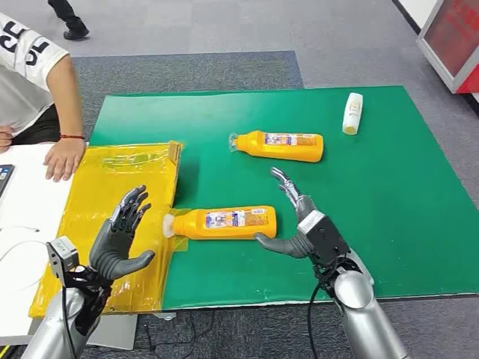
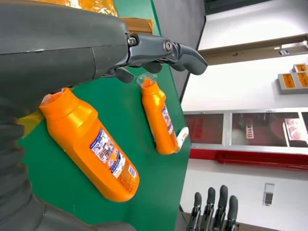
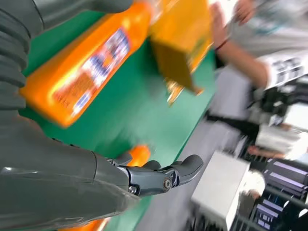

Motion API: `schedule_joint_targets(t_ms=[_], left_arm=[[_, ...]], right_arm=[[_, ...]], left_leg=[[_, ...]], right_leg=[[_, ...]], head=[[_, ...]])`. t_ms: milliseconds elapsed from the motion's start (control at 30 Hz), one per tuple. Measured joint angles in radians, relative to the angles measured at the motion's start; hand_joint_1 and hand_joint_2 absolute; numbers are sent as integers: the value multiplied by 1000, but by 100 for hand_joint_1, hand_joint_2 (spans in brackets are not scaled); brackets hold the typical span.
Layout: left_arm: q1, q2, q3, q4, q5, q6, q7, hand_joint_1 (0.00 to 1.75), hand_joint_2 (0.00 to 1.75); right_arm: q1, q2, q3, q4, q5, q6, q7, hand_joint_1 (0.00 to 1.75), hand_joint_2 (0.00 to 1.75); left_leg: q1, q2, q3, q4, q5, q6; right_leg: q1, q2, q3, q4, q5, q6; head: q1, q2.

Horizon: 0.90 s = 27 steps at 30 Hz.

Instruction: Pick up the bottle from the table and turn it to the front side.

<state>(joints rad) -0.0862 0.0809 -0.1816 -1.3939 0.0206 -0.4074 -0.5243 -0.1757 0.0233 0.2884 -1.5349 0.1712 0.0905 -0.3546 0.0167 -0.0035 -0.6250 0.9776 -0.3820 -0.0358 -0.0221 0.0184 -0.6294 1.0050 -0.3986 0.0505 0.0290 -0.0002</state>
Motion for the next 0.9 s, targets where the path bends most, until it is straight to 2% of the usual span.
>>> schedule_joint_targets(t_ms=[67, 233, 333, 667, 900], left_arm=[[0, 0, 0, 0, 0, 0, 0, 0, 175], [-2, 0, 0, 0, -3, -9, 1, 0, 175], [-11, 0, 0, 2, -5, -19, 1, 0, 175], [-53, 0, -9, 27, -6, -37, -2, 0, 175], [-83, -3, -21, 59, -9, -39, -9, 0, 175]], right_arm=[[-6, -1, 8, 2, 47, -10, 8, 0, 175], [-59, -23, 74, 30, 281, -36, 59, 0, 175], [-104, -38, 125, 66, 373, -34, 83, 0, 175], [-262, -60, 287, 223, 490, 28, 128, 0, 175], [-406, -60, 420, 399, 572, 83, 178, 0, 175]], left_leg=[[0, 0, 0, 0, 0, 0], [0, 0, 0, 0, 0, 0], [0, 0, 0, 0, 1, 0], [0, 0, 0, 0, 1, 0], [0, 0, 0, 0, 1, 0]], right_leg=[[0, 0, 0, 0, 0, 0], [0, 0, 0, 0, 0, 0], [0, 0, 0, 0, 0, 0], [0, 0, 0, 0, 1, 0], [0, 0, 0, 0, 1, 0]], head=[[0, 0], [0, 0], [0, 0], [0, 0], [0, 0]])
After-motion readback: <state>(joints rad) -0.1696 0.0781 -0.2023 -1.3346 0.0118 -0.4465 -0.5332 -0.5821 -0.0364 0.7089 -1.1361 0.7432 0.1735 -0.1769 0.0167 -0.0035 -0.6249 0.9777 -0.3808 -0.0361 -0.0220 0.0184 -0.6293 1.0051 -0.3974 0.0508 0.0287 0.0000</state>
